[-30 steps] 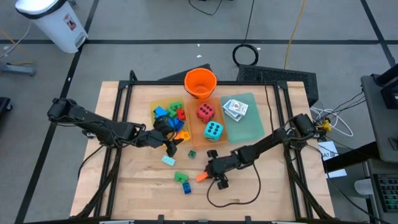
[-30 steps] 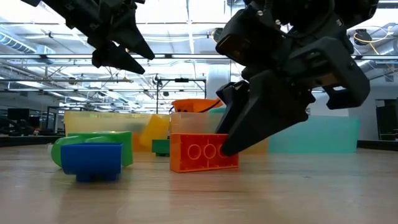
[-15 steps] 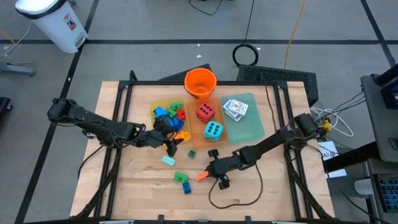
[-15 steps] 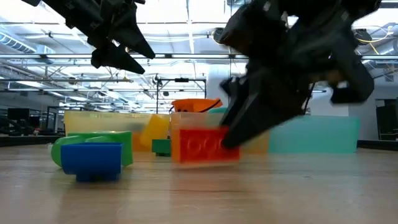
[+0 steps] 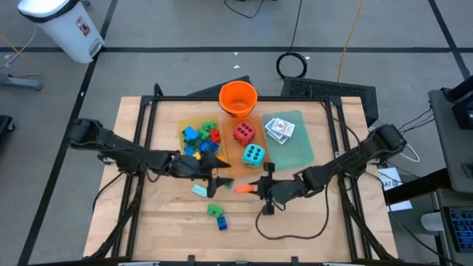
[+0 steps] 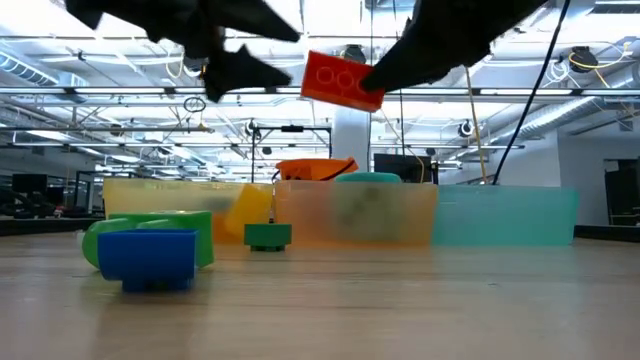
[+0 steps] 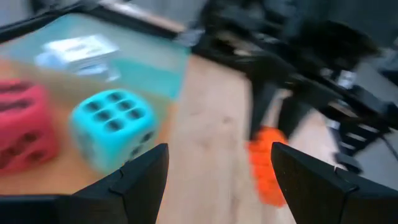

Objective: Pick & Place Toys
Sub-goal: Put the orange game piece into the yellow bin

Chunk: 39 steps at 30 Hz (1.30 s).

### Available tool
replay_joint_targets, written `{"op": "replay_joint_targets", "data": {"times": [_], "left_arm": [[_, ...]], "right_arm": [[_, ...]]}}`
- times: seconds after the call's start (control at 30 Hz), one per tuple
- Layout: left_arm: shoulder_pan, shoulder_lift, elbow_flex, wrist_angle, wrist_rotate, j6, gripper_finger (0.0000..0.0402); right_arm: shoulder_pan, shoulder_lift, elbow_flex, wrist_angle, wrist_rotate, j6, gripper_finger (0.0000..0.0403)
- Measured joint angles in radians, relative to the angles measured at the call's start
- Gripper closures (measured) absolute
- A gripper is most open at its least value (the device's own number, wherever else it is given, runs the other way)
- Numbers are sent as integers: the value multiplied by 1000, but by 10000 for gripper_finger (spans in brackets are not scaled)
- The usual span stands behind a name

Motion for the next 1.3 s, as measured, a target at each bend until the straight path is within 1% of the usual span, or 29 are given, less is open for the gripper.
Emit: {"op": "replay_joint_targets", "data": {"times": [0.07, 0.13, 0.27, 0.47, 0.57, 0.67, 0.77, 0.83, 0.9, 1.07, 1.17, 1.3], "left_arm": [[-1, 40, 0, 84, 47, 66, 117], [-7, 68, 0, 133, 79, 129, 117], [-22, 111, 0, 190, 103, 204, 117], [-31, 148, 0, 197, 93, 259, 117], [-30, 156, 0, 201, 66, 262, 117], [-27, 156, 0, 207, 40, 263, 117], [-28, 156, 0, 224, 36, 283, 120], [-28, 156, 0, 245, 36, 306, 133], [-28, 156, 0, 244, 36, 316, 158], [-28, 156, 0, 238, 37, 291, 249], [-28, 156, 0, 227, 27, 301, 302], [-29, 154, 0, 229, 10, 283, 304]], "right_arm": [[-13, -15, -15, 15, 11, 31, 357], [-23, -22, -33, 13, 38, 64, 356], [-34, -20, -60, 50, 71, 89, 356], [-39, -20, -81, 187, 72, 33, 356], [-39, -20, -81, 249, 71, -17, 356], [-40, -20, -81, 259, 70, -32, 356], [-40, -19, -81, 259, 70, -36, 355], [-41, -19, -81, 259, 70, -36, 355], [-41, -19, -81, 259, 69, -40, 355], [-41, -19, -81, 259, 70, -40, 354], [-42, -19, -81, 259, 69, -32, 347], [-41, -19, -81, 259, 72, -21, 322]]}}
